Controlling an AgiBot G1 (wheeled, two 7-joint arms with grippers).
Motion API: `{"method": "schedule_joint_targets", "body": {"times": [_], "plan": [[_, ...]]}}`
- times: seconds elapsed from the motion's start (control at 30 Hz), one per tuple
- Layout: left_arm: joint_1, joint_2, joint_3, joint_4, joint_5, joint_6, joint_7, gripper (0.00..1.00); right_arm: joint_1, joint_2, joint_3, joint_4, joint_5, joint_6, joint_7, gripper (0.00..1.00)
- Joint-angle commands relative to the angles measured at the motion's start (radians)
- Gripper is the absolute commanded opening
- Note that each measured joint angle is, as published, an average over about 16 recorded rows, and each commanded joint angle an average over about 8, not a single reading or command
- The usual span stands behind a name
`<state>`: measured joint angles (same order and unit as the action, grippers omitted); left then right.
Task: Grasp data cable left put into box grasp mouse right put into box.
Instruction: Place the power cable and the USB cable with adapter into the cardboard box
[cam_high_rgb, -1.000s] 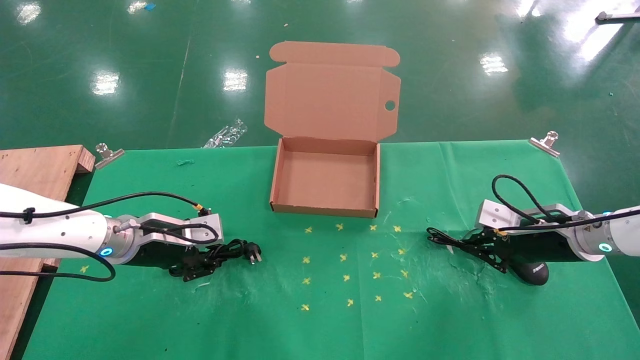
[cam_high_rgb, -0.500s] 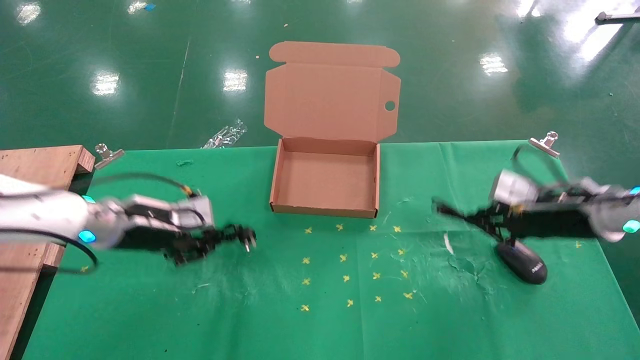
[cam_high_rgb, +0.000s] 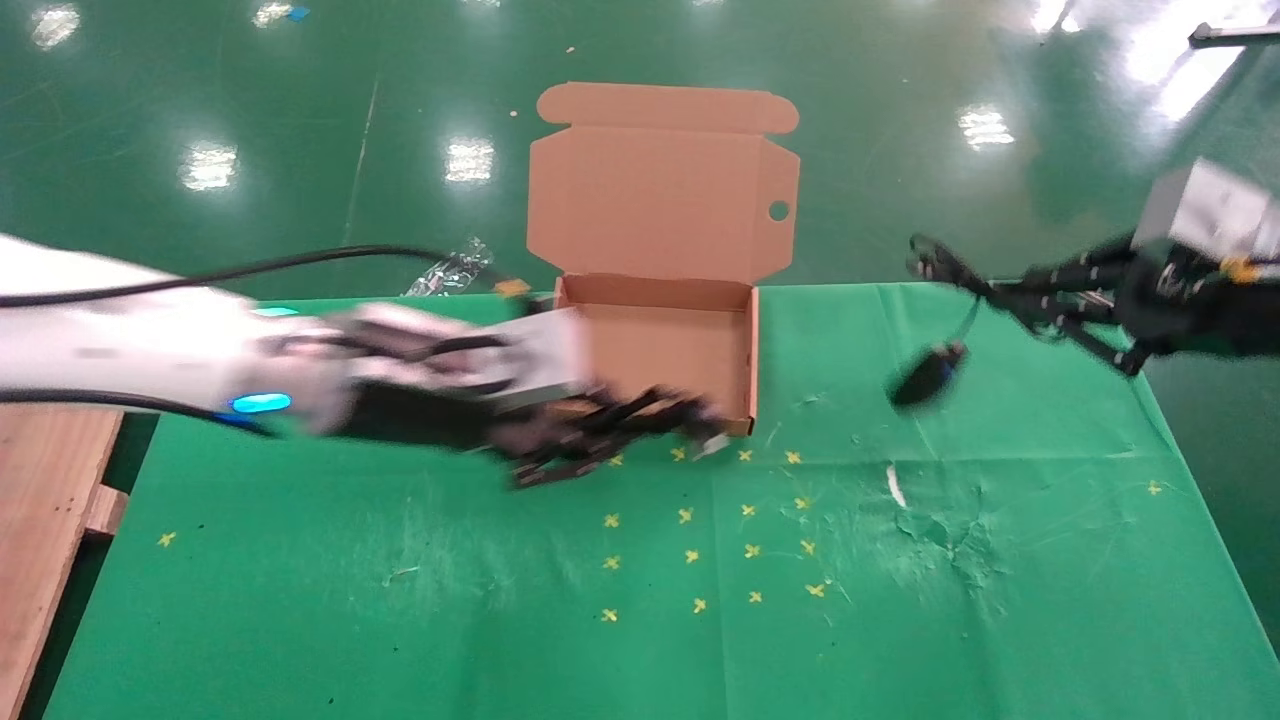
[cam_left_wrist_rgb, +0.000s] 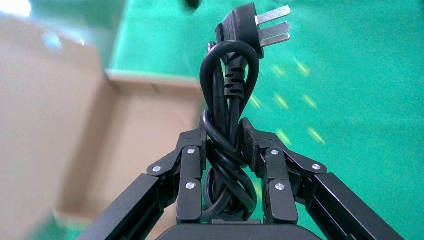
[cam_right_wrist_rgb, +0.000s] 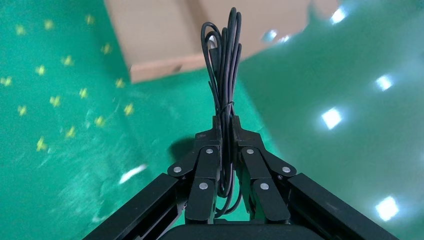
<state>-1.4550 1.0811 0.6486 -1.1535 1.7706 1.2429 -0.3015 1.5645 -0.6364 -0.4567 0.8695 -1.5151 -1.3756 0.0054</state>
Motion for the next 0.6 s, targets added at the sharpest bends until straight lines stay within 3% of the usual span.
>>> {"method": "schedule_joint_targets", "body": {"times": [0.03, 0.23, 0.47, 0.6], "plan": [[0.006, 0.066, 0.014, -0.026, 0.038, -0.062, -0.024, 0.00, -0.005, 0.033, 0.016, 0.089, 0.018, 0.000, 0.046, 0.00], [0.026, 0.246, 0.111, 0.084, 0.348, -0.354, -0.051, 0.00, -0.063, 0.130, 0.050, 0.350, 0.045, 0.033, 0.221, 0.00], [0.030, 0.288, 0.279, 0.154, 0.566, -0.561, -0.190, 0.00, -0.096, 0.199, 0.077, 0.477, 0.059, 0.063, 0.306, 0.00], [0.018, 0.288, 0.371, 0.156, 0.625, -0.588, -0.298, 0.50, -0.096, 0.208, 0.086, 0.478, 0.065, 0.068, 0.300, 0.00]]}}
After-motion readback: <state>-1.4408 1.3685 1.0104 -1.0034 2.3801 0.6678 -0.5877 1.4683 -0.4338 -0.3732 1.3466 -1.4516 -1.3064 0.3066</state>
